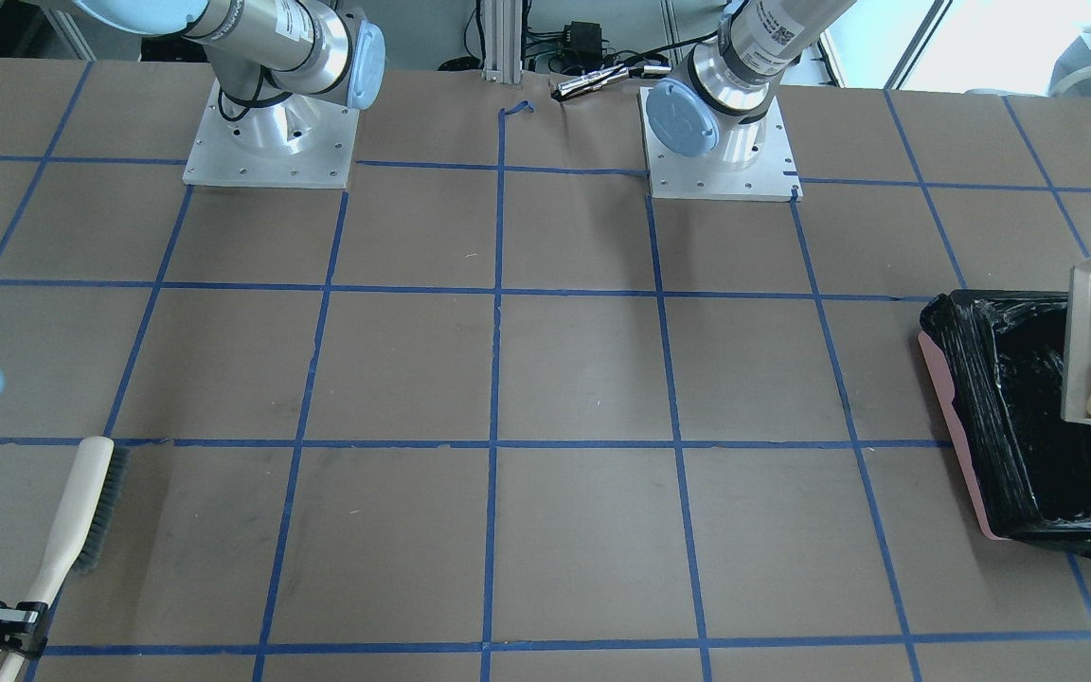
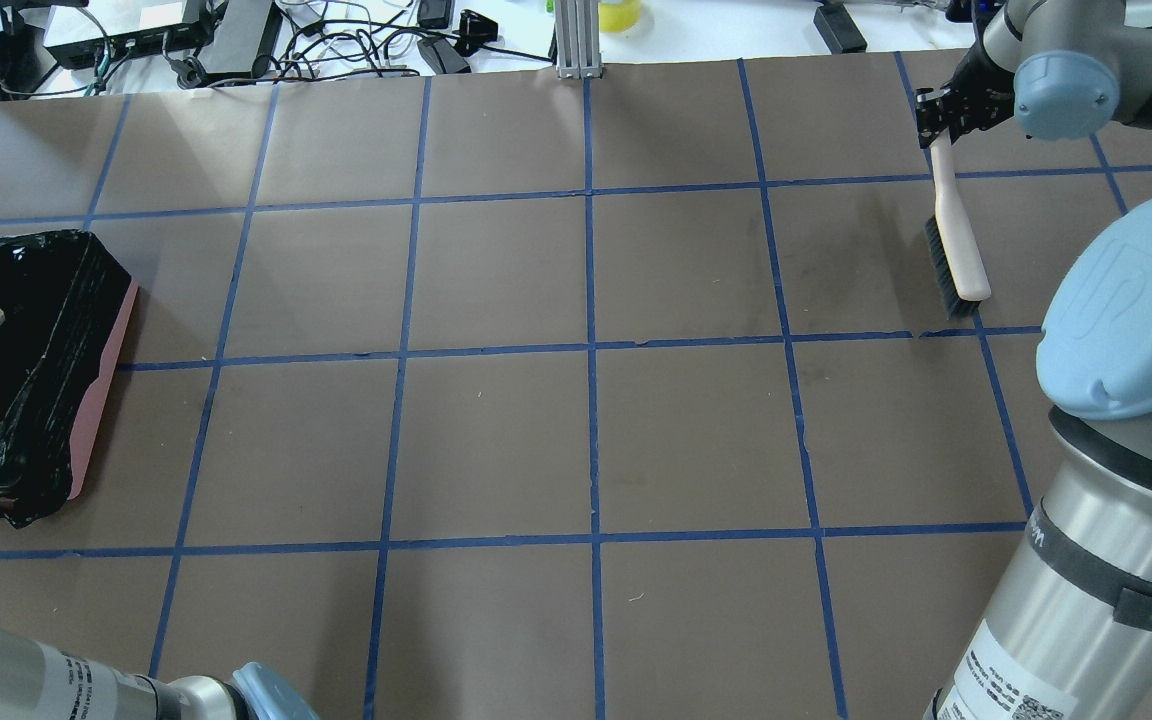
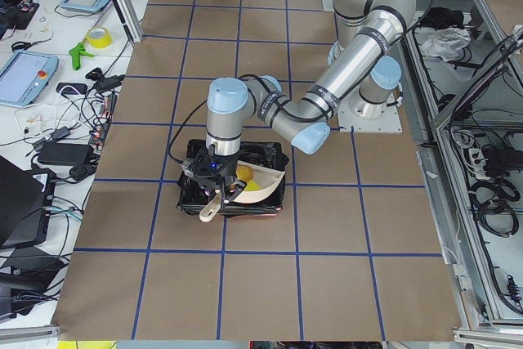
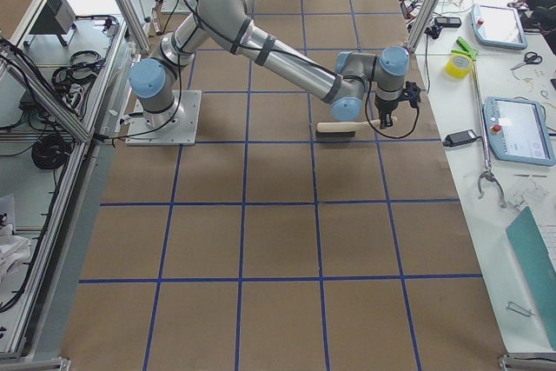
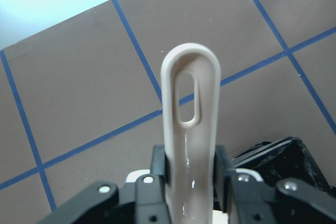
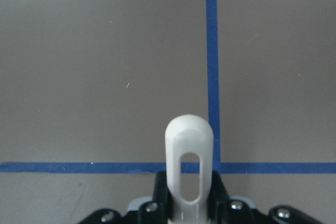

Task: Sweep and dump trash into bin
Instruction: 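Tilt the dustpan over the bin with the left gripper to dump the trash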

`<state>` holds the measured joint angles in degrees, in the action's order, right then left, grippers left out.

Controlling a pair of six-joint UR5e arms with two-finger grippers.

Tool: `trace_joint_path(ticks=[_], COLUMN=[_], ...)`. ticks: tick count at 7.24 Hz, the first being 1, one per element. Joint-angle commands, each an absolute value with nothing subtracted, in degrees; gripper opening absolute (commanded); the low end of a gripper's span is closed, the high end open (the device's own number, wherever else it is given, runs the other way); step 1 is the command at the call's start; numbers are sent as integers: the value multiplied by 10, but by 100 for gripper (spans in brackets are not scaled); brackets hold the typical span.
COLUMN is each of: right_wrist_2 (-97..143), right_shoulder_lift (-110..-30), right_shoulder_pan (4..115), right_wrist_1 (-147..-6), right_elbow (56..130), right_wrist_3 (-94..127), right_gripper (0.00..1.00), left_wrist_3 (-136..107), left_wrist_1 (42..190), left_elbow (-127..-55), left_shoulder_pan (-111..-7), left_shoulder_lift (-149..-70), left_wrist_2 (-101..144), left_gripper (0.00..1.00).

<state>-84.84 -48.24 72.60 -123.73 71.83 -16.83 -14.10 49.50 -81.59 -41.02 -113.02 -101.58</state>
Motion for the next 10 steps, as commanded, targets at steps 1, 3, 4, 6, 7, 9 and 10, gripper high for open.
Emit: trace_joint_path(ticks=[1, 3, 4, 6, 7, 9, 10], right_wrist_2=[-848, -849, -850, -850, -851, -851, -850], right_shoulder_lift=[-481, -481, -482, -487, -491, -514, -541], right_shoulder_pan=[726, 725, 726, 725, 725, 727, 730], right_wrist_1=[-1237, -1237, -1235, -1231, -1230, -1199, -1137], right_elbow=[721, 721, 721, 721, 721, 718, 716], right_wrist_3=[-170, -170, -170, -170, -167, -165, -164], right_gripper=[38, 53, 61, 66, 68, 69, 69], left_wrist_3=[-166, -172, -173, -172, -170, -163, -155], left_wrist_1=[463, 385, 366, 342, 340, 321, 314], left_elbow=[-828, -860, -871, -872, -873, -874, -873], left_shoulder_pan=[-417, -441, -460, -468, -468, -468, -468], left_shoulder_lift=[-1135, -1134, -1132, -1134, -1132, -1132, -1123], left_wrist_2=[-1026, -1068, -1090, -1097, -1097, -1098, -1099], left_gripper=[0, 0, 0, 0, 0, 0, 0])
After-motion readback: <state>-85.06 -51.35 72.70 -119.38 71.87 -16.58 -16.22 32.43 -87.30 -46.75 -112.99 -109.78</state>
